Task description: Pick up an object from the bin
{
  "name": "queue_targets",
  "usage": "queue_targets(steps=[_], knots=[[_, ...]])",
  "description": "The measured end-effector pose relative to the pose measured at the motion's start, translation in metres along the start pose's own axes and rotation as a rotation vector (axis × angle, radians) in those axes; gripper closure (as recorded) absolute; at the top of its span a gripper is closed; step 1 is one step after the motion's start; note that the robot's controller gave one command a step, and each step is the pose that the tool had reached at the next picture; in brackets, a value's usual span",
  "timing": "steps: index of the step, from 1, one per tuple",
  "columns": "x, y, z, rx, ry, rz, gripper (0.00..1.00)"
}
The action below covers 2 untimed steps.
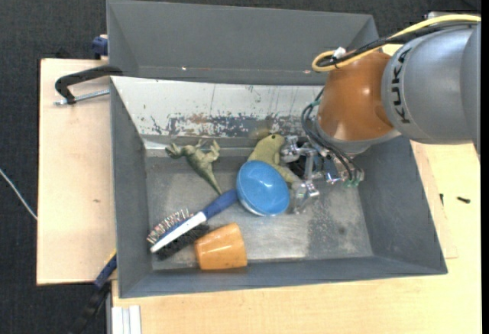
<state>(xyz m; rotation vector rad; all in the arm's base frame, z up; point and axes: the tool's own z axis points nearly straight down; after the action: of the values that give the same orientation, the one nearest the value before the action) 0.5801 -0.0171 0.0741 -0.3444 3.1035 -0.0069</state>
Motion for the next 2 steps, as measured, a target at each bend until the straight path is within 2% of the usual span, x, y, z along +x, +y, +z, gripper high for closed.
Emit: queue_targets(steps=[1, 2], knots=[[0.032, 0.074, -0.003, -0.002, -0.004, -0.544, 0.00], [0.029, 0.113, -0.003, -0.002, -0.002, -0.602, 0.00]])
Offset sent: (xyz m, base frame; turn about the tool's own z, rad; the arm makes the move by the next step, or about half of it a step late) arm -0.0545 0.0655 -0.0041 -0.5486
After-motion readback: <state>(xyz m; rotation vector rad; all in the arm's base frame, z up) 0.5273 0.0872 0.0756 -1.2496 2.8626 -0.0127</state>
